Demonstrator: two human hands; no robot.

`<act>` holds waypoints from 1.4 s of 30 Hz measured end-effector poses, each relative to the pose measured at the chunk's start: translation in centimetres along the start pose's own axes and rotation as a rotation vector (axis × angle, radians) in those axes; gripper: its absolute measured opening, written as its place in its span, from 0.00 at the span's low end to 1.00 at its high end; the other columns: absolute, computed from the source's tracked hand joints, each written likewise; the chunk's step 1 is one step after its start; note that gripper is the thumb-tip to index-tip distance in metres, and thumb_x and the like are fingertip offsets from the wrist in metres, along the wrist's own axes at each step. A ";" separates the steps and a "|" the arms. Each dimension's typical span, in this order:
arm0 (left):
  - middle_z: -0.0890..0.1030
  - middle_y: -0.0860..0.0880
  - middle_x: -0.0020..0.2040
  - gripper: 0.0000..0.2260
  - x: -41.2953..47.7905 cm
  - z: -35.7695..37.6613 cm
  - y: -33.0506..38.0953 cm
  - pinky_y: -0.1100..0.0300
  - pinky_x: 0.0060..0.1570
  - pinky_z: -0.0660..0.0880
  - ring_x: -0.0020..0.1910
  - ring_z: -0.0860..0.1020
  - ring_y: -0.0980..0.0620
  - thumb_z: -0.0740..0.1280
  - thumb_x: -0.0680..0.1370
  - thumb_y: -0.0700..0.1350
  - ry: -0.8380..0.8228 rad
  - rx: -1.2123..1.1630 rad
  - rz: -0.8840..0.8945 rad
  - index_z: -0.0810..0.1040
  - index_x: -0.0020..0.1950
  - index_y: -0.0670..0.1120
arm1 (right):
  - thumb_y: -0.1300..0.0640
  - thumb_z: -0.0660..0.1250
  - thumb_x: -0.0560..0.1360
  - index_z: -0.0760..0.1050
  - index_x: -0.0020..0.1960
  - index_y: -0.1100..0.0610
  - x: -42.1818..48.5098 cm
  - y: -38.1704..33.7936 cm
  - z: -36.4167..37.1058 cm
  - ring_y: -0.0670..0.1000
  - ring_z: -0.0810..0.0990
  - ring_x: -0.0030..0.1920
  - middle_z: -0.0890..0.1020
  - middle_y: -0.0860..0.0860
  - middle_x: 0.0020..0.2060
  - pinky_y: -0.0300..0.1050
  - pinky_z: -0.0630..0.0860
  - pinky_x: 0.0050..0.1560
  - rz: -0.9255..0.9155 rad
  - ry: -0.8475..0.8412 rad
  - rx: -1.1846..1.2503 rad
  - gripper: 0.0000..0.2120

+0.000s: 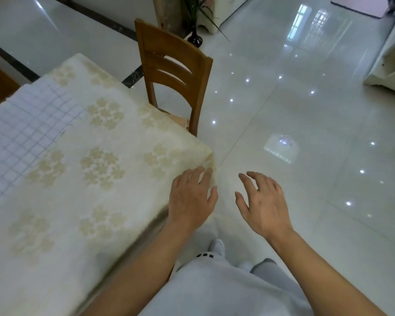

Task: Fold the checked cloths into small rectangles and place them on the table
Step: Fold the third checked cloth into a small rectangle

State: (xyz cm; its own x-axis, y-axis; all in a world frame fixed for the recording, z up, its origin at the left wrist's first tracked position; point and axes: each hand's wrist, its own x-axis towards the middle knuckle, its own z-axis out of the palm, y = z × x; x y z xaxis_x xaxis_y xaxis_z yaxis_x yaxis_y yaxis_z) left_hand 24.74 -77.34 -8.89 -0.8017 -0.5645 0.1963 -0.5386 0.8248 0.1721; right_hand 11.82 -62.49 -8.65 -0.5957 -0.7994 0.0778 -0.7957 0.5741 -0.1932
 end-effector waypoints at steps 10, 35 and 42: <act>0.80 0.48 0.63 0.20 10.3 3.6 3.3 0.52 0.56 0.74 0.59 0.77 0.48 0.60 0.78 0.56 -0.079 0.051 -0.105 0.76 0.67 0.49 | 0.47 0.60 0.80 0.74 0.69 0.56 10.5 7.3 0.9 0.60 0.76 0.64 0.78 0.57 0.64 0.59 0.70 0.66 -0.032 -0.051 0.019 0.21; 0.81 0.48 0.61 0.23 43.7 9.7 12.8 0.51 0.55 0.77 0.57 0.79 0.48 0.52 0.79 0.58 -0.105 0.116 -0.342 0.76 0.66 0.49 | 0.48 0.64 0.78 0.75 0.67 0.57 45.3 26.9 0.0 0.58 0.78 0.61 0.80 0.56 0.61 0.57 0.74 0.63 -0.363 -0.052 0.083 0.20; 0.81 0.48 0.62 0.23 51.9 12.5 9.1 0.51 0.56 0.77 0.59 0.79 0.48 0.53 0.79 0.59 -0.121 0.074 -0.403 0.77 0.66 0.50 | 0.48 0.62 0.79 0.75 0.67 0.57 55.9 26.2 2.0 0.58 0.78 0.61 0.79 0.57 0.62 0.58 0.74 0.63 -0.437 -0.058 0.078 0.20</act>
State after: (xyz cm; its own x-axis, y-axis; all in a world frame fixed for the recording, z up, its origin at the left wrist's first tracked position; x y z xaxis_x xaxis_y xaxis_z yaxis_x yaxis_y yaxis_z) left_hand -24.95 -98.74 -9.17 -0.5453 -0.8382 0.0125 -0.8289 0.5413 0.1413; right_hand -42.08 -92.50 -11.34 -0.1969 -0.9738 0.1138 -0.9591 0.1673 -0.2282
